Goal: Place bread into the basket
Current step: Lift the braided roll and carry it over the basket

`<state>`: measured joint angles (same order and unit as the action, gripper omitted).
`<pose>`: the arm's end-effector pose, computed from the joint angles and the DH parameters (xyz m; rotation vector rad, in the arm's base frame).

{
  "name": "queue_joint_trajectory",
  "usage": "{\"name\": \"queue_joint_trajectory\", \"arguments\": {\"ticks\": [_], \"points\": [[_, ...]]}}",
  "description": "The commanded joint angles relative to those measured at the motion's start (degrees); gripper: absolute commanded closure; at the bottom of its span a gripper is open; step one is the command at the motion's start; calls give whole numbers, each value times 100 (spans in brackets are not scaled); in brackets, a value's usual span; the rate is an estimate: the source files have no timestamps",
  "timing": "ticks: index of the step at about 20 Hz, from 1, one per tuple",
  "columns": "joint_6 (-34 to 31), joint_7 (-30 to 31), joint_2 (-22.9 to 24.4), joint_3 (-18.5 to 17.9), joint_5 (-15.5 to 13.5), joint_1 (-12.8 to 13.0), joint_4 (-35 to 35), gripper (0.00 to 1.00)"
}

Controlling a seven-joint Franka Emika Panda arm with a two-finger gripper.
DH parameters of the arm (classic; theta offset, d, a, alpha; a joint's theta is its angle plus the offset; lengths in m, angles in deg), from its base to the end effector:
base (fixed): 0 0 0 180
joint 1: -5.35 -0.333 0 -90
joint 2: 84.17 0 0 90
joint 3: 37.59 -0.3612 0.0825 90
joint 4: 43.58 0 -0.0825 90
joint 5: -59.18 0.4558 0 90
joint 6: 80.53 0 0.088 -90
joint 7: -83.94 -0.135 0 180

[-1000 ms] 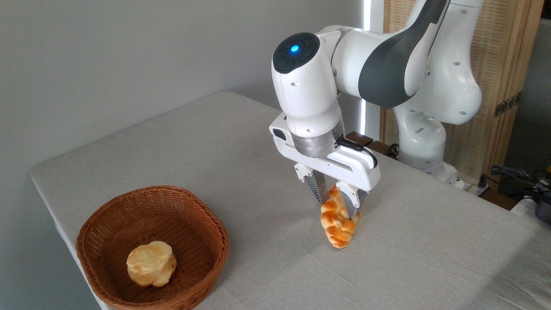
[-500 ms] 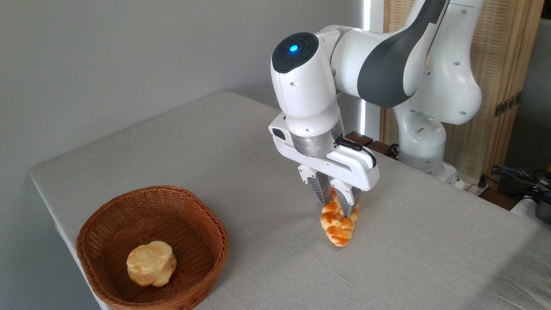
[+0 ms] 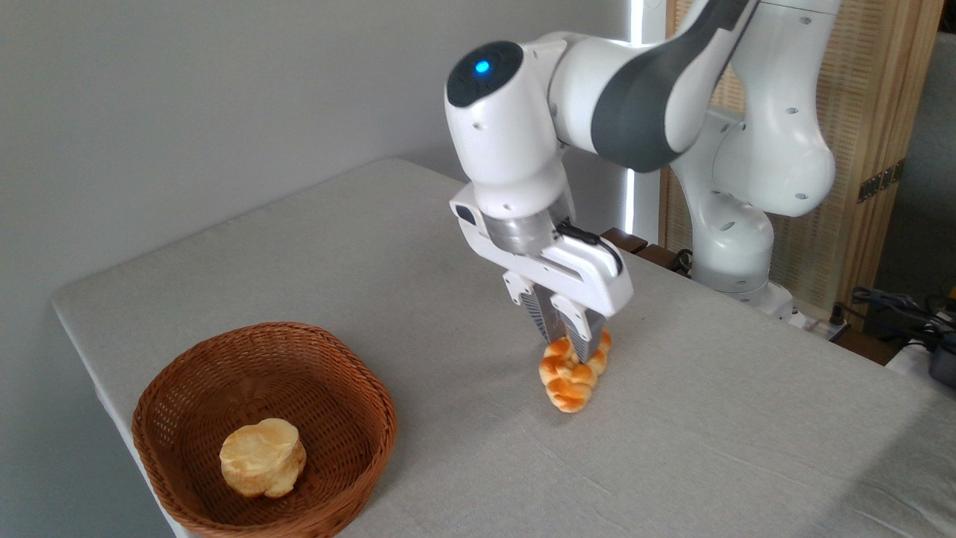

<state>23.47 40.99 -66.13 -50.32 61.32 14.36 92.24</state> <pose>0.4610 0.0342 0.4067 2.8067 -1.0522 -0.3232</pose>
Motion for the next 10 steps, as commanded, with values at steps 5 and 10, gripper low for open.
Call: {"name": "queue_joint_trajectory", "arguments": {"ticks": [5,10], "points": [[-117,-82,-19,455,-539,22,-986,64],[550,-46,-396,490,-1267,22,-1758,64]]}}
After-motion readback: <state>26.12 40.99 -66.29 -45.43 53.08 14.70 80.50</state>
